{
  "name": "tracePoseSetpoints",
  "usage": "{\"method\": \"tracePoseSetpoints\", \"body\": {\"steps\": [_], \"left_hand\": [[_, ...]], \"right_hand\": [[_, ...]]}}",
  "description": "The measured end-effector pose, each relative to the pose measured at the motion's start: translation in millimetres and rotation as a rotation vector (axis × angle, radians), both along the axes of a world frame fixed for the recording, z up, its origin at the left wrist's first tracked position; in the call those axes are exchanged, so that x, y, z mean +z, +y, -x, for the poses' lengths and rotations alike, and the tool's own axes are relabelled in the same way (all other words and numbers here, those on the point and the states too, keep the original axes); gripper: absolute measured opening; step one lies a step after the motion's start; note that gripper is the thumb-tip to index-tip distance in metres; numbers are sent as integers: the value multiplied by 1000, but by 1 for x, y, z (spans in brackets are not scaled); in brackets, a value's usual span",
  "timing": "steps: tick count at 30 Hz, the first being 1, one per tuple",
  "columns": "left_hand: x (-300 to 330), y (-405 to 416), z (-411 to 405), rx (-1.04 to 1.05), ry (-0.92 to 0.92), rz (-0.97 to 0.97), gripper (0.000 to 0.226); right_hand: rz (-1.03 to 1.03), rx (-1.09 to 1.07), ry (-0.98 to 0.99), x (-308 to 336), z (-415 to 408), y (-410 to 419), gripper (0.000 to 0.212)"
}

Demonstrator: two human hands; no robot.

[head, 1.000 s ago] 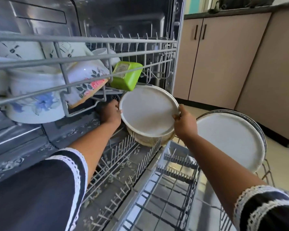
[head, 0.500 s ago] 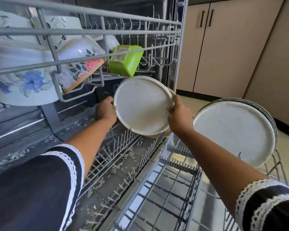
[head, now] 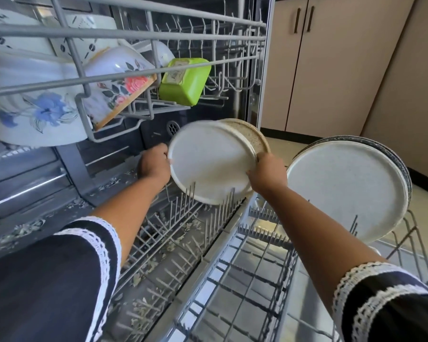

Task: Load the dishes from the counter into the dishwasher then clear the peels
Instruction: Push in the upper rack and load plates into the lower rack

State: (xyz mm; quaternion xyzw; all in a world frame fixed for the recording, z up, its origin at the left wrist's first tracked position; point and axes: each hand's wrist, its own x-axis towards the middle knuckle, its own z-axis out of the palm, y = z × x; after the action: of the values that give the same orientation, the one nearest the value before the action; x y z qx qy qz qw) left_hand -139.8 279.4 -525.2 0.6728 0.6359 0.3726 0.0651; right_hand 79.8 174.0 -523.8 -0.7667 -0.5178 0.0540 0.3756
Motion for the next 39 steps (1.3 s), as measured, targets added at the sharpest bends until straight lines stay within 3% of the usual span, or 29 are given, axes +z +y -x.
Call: {"method": "tracePoseSetpoints", "body": {"steps": [10,14,17,21,25,30,39], "left_hand": [[3,-9,0,-46,-84,74,10],[11,-31,-9,-56,55,115,61],[13,-47,-21,-101,57,27,81],[3,-64,-43,-169,195,-101,92],[-3,-88,-59,-196,275,-55,96],[-9,-120,-69,-264,352,-46,96],[-10,-160,-75,-301,324,-53,88]], "right_hand": [[18,-57,97,-25,8,-12,27],[-23,-36,200,-31,16,-21,42],[-31,-2,272,-33,21,-32,68],[-62,-21,126,-35,24,-51,79],[-59,-82,-17,-36,22,-79,75],[160,-136,-190,-33,5,-110,74],[183,-228,-320,22,-4,-130,72]]}}
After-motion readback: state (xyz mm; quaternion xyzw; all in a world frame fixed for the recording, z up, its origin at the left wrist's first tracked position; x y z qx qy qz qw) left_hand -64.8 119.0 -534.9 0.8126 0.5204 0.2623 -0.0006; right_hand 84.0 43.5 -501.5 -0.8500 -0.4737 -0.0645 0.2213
